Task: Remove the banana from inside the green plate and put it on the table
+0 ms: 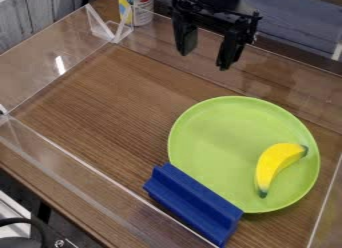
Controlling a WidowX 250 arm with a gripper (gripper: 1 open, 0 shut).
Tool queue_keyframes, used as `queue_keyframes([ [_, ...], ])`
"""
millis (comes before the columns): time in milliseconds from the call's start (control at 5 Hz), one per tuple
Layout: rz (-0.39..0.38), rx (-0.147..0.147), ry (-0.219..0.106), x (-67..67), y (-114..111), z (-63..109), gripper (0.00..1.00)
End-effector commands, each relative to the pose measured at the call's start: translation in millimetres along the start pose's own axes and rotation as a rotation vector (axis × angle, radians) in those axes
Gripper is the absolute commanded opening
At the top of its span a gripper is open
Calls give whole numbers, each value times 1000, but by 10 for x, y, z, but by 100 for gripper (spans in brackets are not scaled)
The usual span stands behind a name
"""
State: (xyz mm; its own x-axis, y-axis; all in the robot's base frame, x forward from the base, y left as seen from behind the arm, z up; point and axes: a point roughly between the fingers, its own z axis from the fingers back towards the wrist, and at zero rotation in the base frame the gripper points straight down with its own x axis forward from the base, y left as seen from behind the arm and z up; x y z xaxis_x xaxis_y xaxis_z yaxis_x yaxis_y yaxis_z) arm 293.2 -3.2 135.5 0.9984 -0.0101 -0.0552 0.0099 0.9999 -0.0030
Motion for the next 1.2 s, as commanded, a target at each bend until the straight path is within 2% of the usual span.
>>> queue_keyframes([
  [0,-18,-7,9,-48,-140,-71,100],
  [200,-58,-22,0,-151,-416,-155,100],
  [600,-114,-33,-18,-232,-948,-381,100],
  [800,-131,-43,-20,-236,-1069,-486,100],
  [1000,-138,-38,-17,-208,-1122,-644,100],
])
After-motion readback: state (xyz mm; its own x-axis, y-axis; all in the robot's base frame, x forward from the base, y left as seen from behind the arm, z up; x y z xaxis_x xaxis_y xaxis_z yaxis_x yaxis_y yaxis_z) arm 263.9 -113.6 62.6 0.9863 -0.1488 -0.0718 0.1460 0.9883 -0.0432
